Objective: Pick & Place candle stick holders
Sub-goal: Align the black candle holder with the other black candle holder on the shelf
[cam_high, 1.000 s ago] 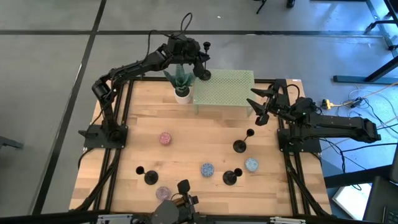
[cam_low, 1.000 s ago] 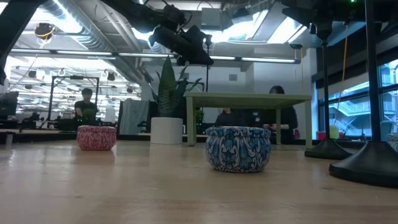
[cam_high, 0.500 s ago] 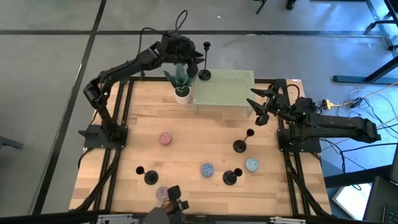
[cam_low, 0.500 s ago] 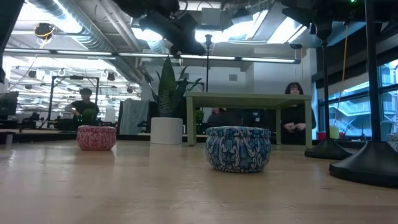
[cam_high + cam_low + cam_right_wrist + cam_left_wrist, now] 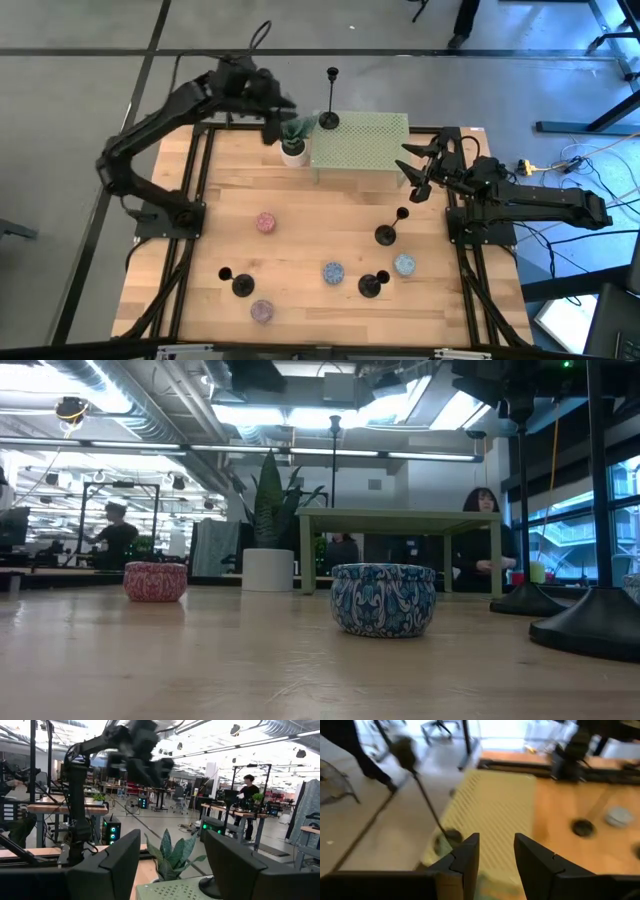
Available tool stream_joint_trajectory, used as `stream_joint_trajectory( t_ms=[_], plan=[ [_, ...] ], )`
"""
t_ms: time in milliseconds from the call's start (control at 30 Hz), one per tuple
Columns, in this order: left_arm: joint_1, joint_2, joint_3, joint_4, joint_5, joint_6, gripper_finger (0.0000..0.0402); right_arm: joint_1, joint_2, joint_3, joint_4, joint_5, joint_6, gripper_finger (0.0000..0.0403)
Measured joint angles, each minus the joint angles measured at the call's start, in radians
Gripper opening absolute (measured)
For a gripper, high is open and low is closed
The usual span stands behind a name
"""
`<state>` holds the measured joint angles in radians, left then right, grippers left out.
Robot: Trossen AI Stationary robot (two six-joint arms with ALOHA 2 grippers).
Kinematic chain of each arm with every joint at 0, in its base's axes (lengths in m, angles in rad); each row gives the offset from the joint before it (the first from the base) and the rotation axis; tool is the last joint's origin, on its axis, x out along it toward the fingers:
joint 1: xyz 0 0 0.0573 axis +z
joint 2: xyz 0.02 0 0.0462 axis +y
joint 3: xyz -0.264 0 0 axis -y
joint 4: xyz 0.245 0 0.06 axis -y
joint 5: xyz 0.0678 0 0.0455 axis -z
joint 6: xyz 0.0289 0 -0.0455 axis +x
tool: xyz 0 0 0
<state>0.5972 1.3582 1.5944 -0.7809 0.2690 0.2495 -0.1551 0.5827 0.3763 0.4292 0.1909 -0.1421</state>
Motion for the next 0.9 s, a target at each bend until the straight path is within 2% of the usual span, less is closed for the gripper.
stream_joint_trajectory(
  t_ms=[100, 200, 367, 533, 600, 767, 900],
  plan=[
    [-0.046, -0.055, -0.005, -0.090, 0.010, 0.008, 0.0107, 0.000, 0.000, 0.000, -0.001, 0.000, 0.011, 0.0226],
    [-0.105, -0.120, -0.078, -0.074, 0.012, 0.033, 0.0098, 0.000, 0.001, 0.000, -0.009, -0.009, 0.061, 0.0226],
    [-0.197, -0.252, -0.321, 0.114, 0.013, 0.035, 0.0087, 0.000, 0.024, 0.000, -0.015, -0.043, 0.113, 0.0226],
    [-0.269, -0.400, -0.622, 0.386, 0.014, 0.031, 0.0084, 0.019, 0.067, 0.000, -0.025, -0.218, 0.165, 0.0226],
    [-0.292, -0.454, -0.708, 0.460, 0.013, 0.009, 0.0084, 0.040, 0.079, 0.000, -0.033, -0.251, 0.189, 0.0226],
    [-0.353, -0.562, -0.838, 0.564, 0.013, -0.042, 0.0084, 0.111, 0.092, 0.000, -0.099, -0.263, 0.187, 0.0226],
    [-0.411, -0.623, -0.902, 0.622, 0.013, -0.045, 0.0084, 0.171, 0.092, 0.000, -0.146, -0.336, 0.134, 0.0226]
  ],
)
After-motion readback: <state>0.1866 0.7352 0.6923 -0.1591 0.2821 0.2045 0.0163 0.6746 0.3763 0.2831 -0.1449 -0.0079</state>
